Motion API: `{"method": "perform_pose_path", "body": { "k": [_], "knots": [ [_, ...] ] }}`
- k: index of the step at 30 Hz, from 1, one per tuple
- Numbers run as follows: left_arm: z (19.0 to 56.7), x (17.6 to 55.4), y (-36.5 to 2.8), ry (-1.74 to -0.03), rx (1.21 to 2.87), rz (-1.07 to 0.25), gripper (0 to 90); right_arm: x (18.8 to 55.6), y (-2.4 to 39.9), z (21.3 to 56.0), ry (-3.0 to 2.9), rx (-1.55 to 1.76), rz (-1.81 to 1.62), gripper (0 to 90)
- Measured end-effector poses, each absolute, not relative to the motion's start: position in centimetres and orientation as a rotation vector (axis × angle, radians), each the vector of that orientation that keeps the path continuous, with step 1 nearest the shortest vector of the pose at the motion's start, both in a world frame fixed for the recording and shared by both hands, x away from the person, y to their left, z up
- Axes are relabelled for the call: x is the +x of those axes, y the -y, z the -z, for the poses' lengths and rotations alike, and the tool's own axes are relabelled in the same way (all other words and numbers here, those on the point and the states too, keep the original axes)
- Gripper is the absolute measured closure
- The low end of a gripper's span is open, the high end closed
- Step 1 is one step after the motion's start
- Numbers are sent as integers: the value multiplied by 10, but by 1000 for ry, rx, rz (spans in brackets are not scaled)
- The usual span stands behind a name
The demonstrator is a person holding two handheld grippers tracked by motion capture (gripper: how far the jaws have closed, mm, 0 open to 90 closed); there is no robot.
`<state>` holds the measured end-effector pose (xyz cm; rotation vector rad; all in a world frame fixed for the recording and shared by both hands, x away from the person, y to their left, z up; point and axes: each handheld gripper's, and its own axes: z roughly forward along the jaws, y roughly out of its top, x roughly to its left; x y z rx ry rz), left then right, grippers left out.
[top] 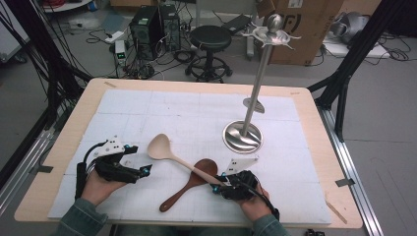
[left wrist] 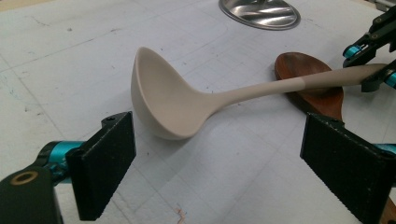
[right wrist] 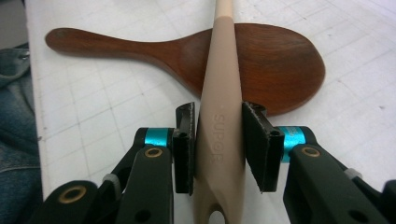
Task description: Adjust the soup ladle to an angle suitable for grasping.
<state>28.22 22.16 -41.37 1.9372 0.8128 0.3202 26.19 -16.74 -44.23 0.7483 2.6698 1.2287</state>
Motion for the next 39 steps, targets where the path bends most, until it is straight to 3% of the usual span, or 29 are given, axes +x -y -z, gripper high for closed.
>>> {"method": "perform_pose_path", "body": {
  "k": [39],
  "knots": [
    [415,281,-211,-774,1968,-281,129,271,148,423,-2714,689,-1395,682]
  ]
}}
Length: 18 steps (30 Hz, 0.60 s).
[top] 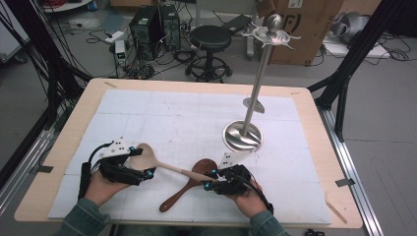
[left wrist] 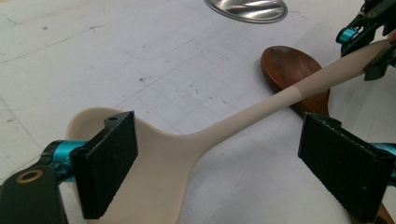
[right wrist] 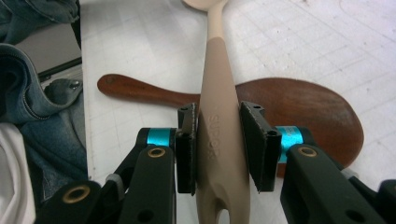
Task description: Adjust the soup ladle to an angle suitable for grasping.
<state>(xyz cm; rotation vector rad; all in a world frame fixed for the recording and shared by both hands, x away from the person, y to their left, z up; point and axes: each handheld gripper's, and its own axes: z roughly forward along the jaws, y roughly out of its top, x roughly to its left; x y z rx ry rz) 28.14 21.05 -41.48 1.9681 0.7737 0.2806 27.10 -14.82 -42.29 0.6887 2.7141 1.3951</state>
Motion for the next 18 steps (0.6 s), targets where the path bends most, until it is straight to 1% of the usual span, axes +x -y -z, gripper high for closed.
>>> {"method": "perform_pose_path", "body": {
  "k": [10,13,18],
  "knots": [
    [415,281,-208,-757,1978,-273,144,275,137,408,-2713,659,-1428,687],
    [415,281,-207,-755,1980,-270,182,277,134,405,-2719,654,-1424,688],
    [416,280,-206,-743,1991,-265,189,278,129,400,-2722,641,-1426,689]
  ]
}}
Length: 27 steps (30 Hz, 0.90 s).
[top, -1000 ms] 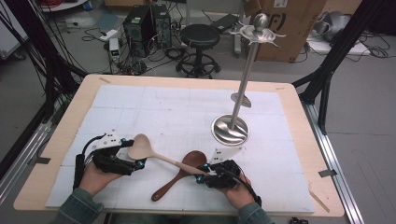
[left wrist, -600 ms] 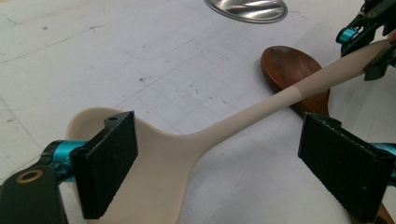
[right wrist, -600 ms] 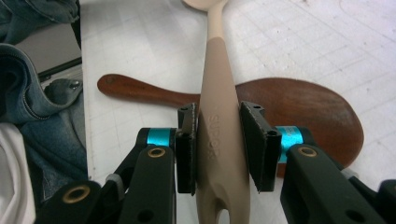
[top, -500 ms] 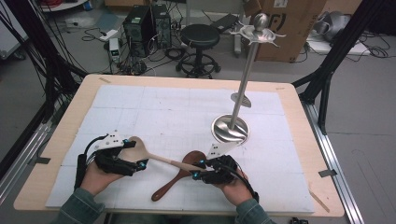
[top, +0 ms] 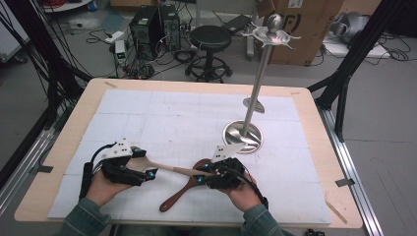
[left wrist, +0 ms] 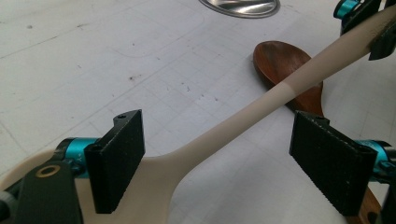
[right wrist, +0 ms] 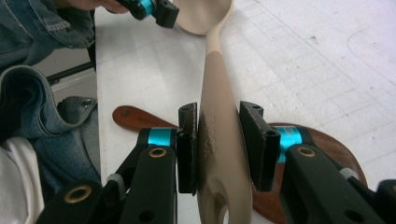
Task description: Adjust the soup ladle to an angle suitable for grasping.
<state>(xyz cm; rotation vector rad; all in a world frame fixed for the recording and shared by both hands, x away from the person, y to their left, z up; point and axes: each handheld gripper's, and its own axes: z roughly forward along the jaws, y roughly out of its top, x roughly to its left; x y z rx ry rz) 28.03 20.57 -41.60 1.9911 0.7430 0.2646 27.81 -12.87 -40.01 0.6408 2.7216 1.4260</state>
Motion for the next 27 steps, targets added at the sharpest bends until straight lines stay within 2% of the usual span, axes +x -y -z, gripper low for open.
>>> {"method": "perform_pose_path", "body": {
  "k": [21,27],
  "knots": [
    [419,280,-201,-711,2035,-250,252,286,114,380,-2721,610,-1462,698],
    [421,282,-199,-710,2051,-238,296,286,108,376,-2715,596,-1472,700]
  ]
}}
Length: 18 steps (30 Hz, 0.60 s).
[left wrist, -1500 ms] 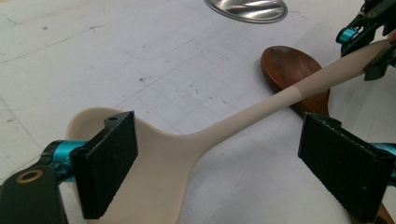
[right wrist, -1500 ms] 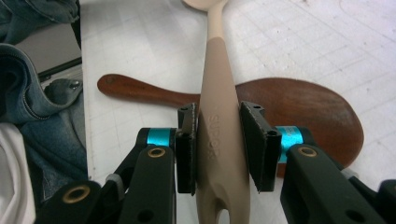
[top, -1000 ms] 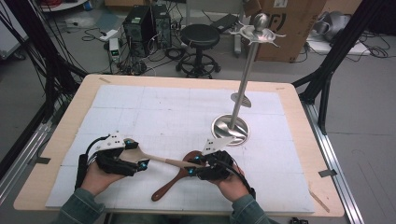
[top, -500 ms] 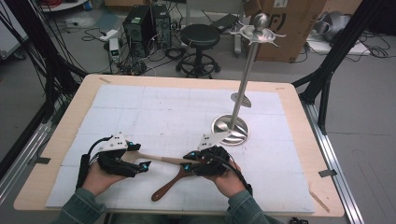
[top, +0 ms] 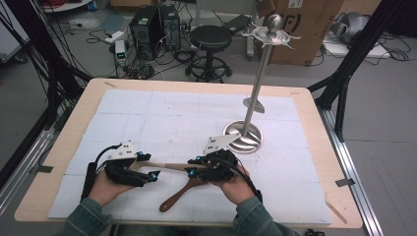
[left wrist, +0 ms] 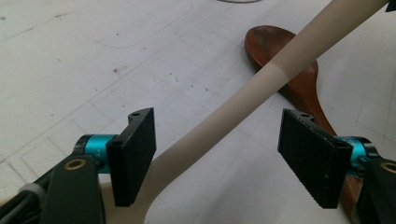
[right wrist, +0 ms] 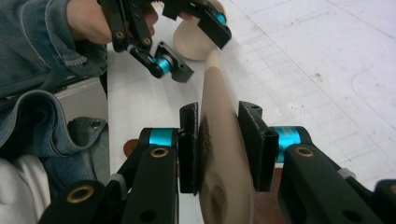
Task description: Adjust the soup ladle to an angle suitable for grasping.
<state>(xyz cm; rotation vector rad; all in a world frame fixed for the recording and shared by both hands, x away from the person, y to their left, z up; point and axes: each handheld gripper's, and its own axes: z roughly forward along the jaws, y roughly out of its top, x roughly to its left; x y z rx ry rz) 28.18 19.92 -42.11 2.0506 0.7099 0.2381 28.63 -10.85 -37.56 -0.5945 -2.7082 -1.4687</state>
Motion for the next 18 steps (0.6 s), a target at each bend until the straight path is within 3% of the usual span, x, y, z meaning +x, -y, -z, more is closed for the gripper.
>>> {"method": "perform_pose_path", "body": {
  "k": [18],
  "knots": [
    [424,284,-196,-698,2072,-232,437,284,98,371,2688,-568,1494,703]
  ]
}}
